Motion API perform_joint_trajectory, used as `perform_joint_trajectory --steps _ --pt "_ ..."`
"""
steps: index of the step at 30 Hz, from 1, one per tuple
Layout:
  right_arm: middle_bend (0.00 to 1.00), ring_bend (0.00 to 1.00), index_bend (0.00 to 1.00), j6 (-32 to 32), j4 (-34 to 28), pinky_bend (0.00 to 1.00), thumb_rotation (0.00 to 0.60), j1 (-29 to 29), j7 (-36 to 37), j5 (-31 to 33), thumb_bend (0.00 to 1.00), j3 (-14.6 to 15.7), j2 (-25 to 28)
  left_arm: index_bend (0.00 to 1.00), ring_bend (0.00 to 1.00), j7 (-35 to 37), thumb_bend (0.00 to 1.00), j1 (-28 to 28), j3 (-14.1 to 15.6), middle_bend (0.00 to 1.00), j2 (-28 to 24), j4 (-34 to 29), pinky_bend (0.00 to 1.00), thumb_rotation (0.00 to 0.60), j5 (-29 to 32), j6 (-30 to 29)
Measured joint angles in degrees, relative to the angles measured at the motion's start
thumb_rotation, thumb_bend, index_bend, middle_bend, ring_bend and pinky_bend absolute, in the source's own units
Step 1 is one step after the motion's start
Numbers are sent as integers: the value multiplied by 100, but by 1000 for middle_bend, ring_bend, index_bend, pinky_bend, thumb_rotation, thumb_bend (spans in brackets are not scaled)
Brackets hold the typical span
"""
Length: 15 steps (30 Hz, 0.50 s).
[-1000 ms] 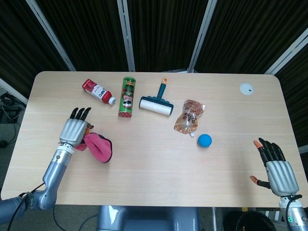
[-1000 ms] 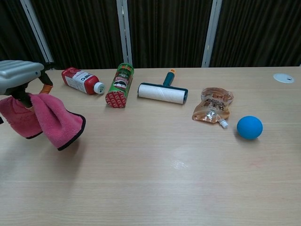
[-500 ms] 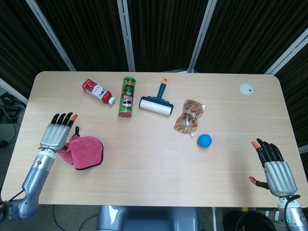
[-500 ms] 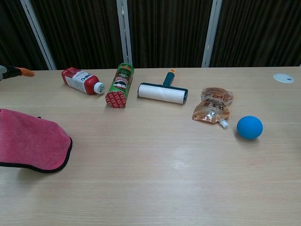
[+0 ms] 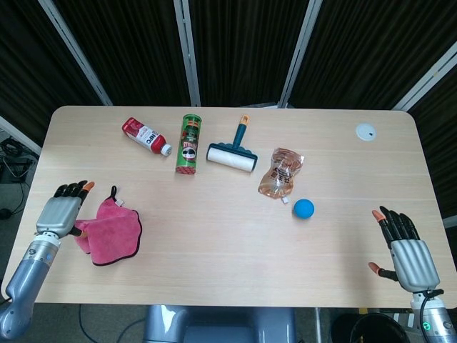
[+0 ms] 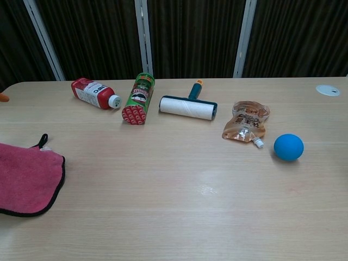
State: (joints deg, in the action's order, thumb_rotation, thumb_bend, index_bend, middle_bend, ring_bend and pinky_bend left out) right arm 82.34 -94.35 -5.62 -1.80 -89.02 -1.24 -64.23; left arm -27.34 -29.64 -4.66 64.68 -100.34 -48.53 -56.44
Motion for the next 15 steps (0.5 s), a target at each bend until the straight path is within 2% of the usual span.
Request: perform_joint_trajectory --steps 4,10,13,15 --pt "0 0 0 -23 4 57 600 -4 -14 30 13 0 -17 0 0 -294 0 -215 79 0 -219 -157 0 600 557 297" --pt "0 0 0 -8 18 57 600 0 27 40 12 -10 -1 0 0 -935 0 -571 265 0 -345 -272 0 600 1022 358" --pt "0 0 0 -7 25 57 600 -4 29 30 13 -9 -1 0 0 -1162 0 -635 336 0 -306 -260 0 600 975 143" --pt "0 0 0 -2 27 57 600 -5 24 20 13 -8 -4 0 0 -1232 0 -614 372 0 -215 -206 0 600 727 -141"
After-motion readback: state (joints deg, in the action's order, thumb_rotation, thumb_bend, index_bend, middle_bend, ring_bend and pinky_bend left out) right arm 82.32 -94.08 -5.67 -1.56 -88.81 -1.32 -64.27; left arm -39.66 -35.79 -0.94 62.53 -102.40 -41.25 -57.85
